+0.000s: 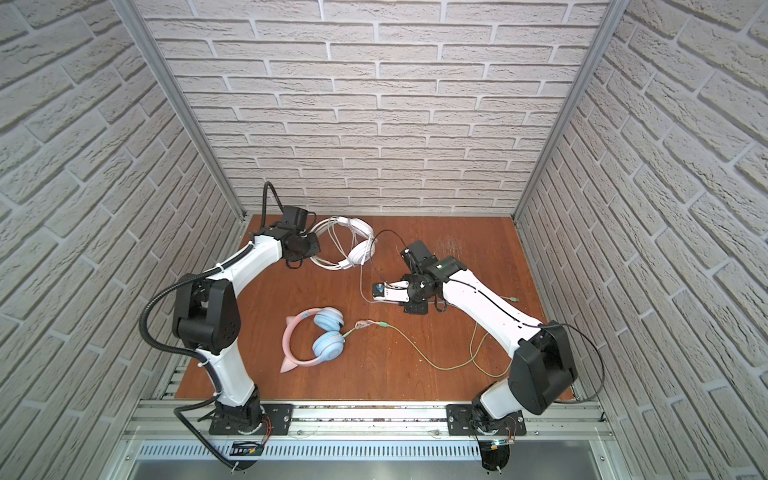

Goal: Wrap the headphones
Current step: 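Lift the grey cable with the right gripper over the white headset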

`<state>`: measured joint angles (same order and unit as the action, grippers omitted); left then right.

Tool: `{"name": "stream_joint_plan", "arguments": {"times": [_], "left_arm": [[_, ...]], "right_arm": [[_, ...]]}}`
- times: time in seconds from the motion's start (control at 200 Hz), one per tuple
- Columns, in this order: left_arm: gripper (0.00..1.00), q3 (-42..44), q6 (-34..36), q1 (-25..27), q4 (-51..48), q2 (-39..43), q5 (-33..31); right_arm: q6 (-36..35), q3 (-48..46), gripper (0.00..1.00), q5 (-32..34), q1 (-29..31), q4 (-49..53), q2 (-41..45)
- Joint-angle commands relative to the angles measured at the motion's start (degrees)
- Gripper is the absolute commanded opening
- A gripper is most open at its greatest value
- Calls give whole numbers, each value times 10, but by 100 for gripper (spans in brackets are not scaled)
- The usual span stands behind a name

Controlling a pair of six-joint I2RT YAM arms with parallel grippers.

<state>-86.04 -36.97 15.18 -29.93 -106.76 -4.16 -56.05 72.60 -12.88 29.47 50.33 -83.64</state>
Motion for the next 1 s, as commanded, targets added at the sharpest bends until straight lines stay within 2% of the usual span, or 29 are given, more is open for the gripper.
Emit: {"name": "stream_joint_plan", "arguments": {"times": [0.0, 0.245, 0.495, 0.705, 0.99], "left_arm": [[0, -30, 9, 14, 1, -9, -24], [0, -66, 30, 42, -25, -37, -39], [0, -90, 84, 70, -55, -46, -47], [0, -102, 116, 90, -62, -52, -26], [0, -107, 165, 117, -63, -56, 15]], "right_arm": [[-13, 25, 5, -54, 1, -13, 28], [-38, 71, 5, -65, -3, 0, 18], [-48, 120, 5, -87, -39, 2, -2], [-30, 163, 5, -105, -62, -12, -29], [40, 249, 5, -78, -96, -14, -110]]}}
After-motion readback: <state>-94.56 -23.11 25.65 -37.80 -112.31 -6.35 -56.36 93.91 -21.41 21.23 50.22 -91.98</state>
